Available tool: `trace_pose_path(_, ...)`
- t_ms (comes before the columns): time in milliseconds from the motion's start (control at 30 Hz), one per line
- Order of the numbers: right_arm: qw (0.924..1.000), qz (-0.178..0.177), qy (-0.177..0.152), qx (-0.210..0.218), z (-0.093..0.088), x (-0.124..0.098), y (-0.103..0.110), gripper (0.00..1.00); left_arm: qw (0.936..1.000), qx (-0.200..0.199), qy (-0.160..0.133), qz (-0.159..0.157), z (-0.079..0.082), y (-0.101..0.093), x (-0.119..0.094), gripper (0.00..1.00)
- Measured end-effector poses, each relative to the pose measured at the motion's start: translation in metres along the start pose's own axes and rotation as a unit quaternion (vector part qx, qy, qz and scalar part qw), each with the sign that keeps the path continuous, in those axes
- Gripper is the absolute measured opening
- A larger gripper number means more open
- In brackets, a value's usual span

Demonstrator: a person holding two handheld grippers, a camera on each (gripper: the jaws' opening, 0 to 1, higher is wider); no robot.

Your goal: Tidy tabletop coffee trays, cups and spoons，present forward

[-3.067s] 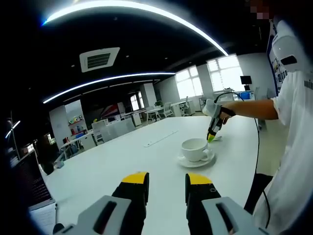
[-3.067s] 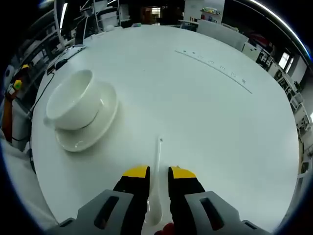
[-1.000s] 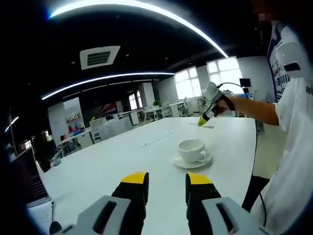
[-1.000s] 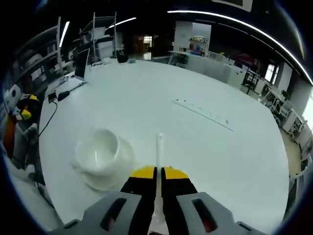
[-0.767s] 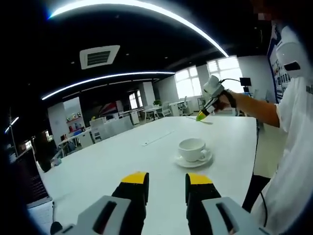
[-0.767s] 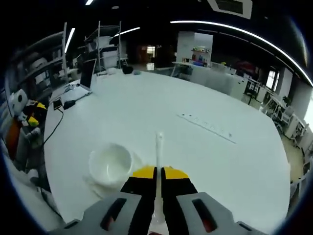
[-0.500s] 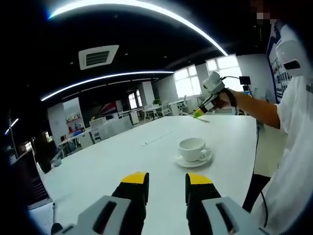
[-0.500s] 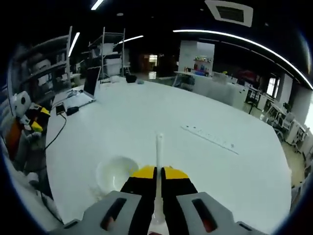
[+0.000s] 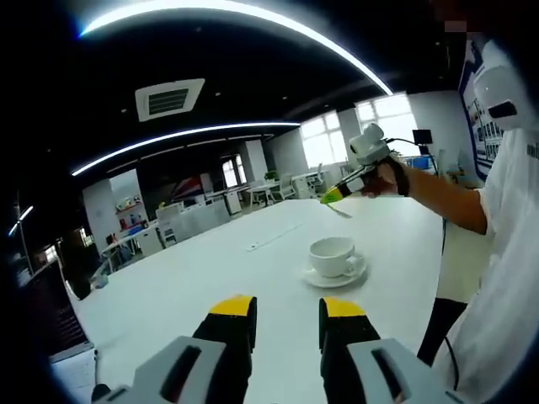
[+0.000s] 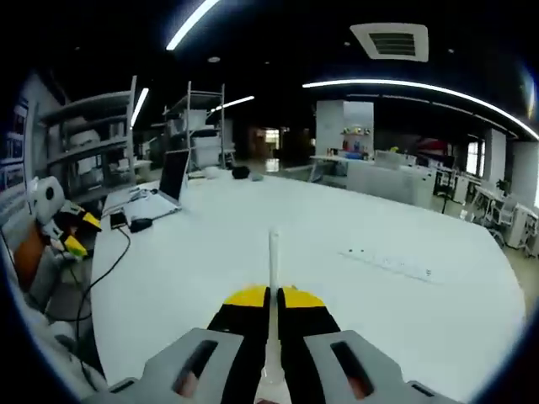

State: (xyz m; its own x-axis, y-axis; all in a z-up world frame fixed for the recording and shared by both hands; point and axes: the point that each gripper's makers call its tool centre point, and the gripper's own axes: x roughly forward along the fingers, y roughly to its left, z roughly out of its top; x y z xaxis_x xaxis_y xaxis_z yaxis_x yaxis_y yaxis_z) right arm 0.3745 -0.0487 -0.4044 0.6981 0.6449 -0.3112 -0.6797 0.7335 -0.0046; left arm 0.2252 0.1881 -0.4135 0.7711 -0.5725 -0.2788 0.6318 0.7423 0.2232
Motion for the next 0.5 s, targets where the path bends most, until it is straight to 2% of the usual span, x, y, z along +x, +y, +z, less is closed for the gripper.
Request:
trace_pose_path(33, 1.0000, 0.000, -0.001, 0.005, -0.002, 0.002, 0.001, 0.05, 1.0000, 0.000, 0.000, 0.001, 0.000, 0.000, 0.000, 0.31)
trace_pose_path(133, 0.9991, 0.006, -0.032, 0.028, -0.002, 0.011, 0.004, 0.05, 1.0000, -0.001, 0.000, 0.003, -0.001, 0.000, -0.002, 0.31)
trace_pose_path(200, 0.9984, 0.011, -0.034, 0.045, -0.006, 0.014, 0.007, 0.05, 1.0000, -0.001, -0.001, 0.004, -0.001, 0.000, -0.002, 0.31)
trace_pose_path(233, 0.9969, 0.011, -0.050, 0.059, -0.005, 0.016, 0.007, 0.05, 1.0000, -0.001, -0.001, 0.004, -0.001, 0.000, -0.003, 0.31)
trace_pose_path(267, 0.9976, 0.010, -0.042, 0.054, -0.010, 0.019, 0.006, 0.05, 1.0000, -0.001, -0.001, 0.005, -0.001, 0.000, -0.003, 0.31)
trace_pose_path(433, 0.9971, 0.006, -0.052, 0.055, -0.019, 0.028, 0.010, 0.05, 1.0000, -0.003, -0.003, 0.007, -0.001, -0.001, -0.006, 0.30)
trace_pose_path(500, 0.9981, 0.000, -0.046, 0.040, -0.025, 0.031, 0.011, 0.05, 1.0000, -0.004, -0.004, 0.006, 0.000, -0.003, -0.007, 0.30)
